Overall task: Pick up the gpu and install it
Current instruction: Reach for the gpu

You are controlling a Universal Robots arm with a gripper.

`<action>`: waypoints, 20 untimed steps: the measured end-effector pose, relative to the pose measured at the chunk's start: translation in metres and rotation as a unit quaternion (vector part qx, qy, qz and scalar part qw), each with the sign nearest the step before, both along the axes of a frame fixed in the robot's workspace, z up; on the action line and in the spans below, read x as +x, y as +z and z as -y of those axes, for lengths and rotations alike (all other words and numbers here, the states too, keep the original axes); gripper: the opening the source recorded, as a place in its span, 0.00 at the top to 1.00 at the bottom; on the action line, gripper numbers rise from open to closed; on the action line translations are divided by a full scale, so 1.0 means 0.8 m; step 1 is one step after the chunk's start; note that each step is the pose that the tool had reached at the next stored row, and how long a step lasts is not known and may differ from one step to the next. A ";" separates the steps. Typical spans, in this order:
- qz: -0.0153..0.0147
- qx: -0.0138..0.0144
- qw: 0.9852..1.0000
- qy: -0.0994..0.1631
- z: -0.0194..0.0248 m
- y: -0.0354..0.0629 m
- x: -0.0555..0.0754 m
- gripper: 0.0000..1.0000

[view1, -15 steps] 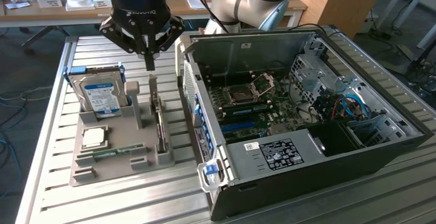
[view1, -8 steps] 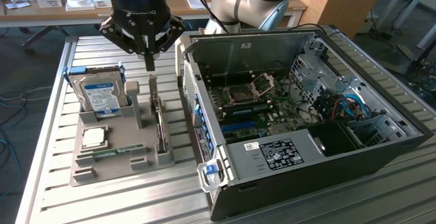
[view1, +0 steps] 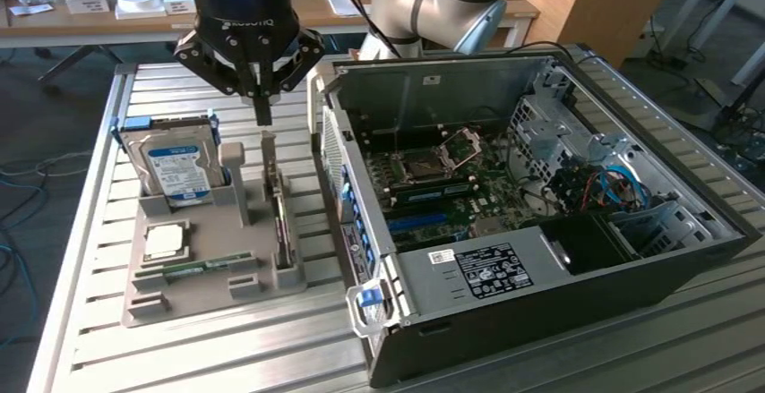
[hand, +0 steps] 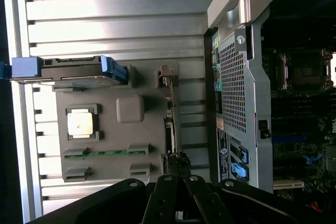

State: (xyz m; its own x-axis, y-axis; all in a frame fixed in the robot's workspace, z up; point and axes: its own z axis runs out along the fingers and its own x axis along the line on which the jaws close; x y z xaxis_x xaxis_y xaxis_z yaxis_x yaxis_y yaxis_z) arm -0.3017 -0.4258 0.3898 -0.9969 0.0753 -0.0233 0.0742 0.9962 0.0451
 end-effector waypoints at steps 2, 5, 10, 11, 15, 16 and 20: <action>0.000 0.000 1.000 0.000 0.0001 0.000 0.000 0.89; 0.000 0.000 1.000 0.000 0.0001 0.000 -0.002 0.89; 0.000 0.000 1.000 0.000 0.0008 0.000 -0.006 0.89; 0.000 0.000 1.000 0.000 0.0008 0.000 -0.007 0.89; 0.000 0.000 1.000 0.000 0.0011 0.000 -0.008 0.89; 0.000 0.000 1.000 0.000 0.0011 0.000 -0.009 0.89; 0.000 0.000 1.000 0.000 0.0011 0.000 -0.009 0.89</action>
